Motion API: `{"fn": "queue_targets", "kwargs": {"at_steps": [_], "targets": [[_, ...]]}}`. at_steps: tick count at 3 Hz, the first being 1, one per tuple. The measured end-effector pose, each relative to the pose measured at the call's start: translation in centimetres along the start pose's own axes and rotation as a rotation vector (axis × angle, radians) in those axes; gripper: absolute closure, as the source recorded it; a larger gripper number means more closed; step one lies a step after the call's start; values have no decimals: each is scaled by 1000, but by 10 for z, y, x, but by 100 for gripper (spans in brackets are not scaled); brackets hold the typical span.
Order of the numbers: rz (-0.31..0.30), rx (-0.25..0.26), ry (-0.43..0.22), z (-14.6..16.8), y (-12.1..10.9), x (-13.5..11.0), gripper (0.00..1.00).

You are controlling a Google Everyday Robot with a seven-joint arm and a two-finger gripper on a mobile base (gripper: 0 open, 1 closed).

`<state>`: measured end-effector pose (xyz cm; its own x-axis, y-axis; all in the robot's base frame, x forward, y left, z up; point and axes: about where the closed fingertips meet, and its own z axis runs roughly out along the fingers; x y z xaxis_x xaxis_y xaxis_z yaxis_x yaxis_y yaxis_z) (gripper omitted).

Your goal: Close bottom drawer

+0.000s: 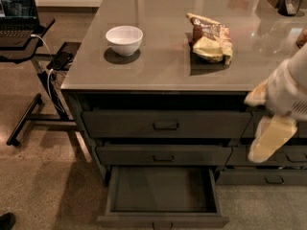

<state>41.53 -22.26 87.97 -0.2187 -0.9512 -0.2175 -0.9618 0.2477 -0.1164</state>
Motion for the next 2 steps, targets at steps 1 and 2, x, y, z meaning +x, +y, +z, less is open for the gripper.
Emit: {"fn": "queue_targets", "kwargs": {"at_steps": [1, 2], "targets": [[-12, -122, -39, 73, 36, 19, 42], [-11, -141, -28, 81, 45, 24, 65]]}}
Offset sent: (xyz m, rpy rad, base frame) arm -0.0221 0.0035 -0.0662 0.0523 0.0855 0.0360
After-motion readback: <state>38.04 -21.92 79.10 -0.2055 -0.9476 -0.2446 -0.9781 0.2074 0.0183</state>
